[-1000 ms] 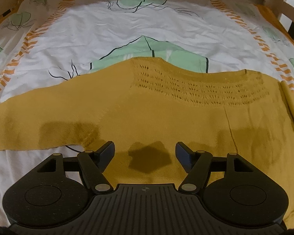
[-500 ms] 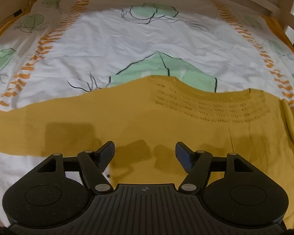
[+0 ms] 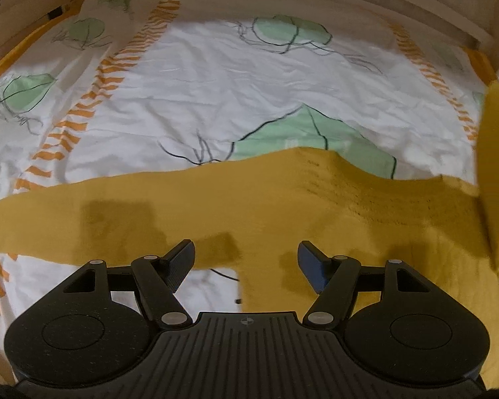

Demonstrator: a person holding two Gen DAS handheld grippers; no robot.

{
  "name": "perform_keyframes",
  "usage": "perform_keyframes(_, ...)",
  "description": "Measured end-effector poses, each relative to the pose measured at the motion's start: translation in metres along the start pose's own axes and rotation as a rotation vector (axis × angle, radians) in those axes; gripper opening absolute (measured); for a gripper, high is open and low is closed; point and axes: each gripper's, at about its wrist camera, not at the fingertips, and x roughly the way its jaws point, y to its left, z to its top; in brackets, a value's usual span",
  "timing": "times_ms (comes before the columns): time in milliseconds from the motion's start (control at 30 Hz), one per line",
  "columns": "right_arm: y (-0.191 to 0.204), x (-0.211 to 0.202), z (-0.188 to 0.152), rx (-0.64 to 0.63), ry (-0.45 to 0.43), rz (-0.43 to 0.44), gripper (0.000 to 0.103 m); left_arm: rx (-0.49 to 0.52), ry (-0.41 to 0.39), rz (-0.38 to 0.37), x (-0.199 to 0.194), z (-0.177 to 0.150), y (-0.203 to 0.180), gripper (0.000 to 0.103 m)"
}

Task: Fold small clothes
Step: 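Carry the sleeve across the sweater body and open the right gripper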

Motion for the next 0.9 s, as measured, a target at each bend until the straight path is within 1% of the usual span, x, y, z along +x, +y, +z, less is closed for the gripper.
perform_keyframes(133,0.046,0.040,-0.022,-0.049,0.045,0.028,0.014,-0.052,-0.009,-0.014,-0.005,0.004,0.017,0.067)
perform_keyframes(233,0.069,0.071,-0.037,-0.079,0.076,0.028,0.014,-0.069,-0.011,-0.010,-0.008,0.005,0.025,0.067)
perform_keyframes(300,0.084,0.081,-0.046,-0.089,0.094,0.026,0.014,-0.081,-0.011,-0.009,-0.009,0.006,0.029,0.067)
perform_keyframes(467,0.106,0.118,-0.071,-0.121,0.139,0.004,0.015,-0.114,-0.002,-0.017,-0.007,0.010,0.037,0.067)
perform_keyframes(600,0.111,0.137,-0.087,-0.107,0.144,0.008,0.023,-0.118,-0.004,-0.021,-0.009,0.010,0.038,0.067)
perform_keyframes(700,0.113,0.144,-0.097,-0.108,0.146,0.026,0.026,-0.117,-0.005,-0.020,-0.009,0.010,0.038,0.067)
perform_keyframes(733,0.113,0.145,-0.099,-0.103,0.144,0.042,0.031,-0.117,-0.005,-0.019,-0.010,0.010,0.038,0.067)
perform_keyframes(800,0.114,0.143,-0.103,-0.099,0.134,0.075,0.051,-0.118,-0.004,-0.019,-0.009,0.010,0.038,0.067)
perform_keyframes(833,0.114,0.141,-0.104,-0.103,0.126,0.081,0.053,-0.120,-0.004,-0.020,-0.009,0.010,0.038,0.067)
perform_keyframes(900,0.114,0.133,-0.104,-0.127,0.102,0.084,0.054,-0.122,-0.002,-0.021,-0.009,0.010,0.038,0.067)
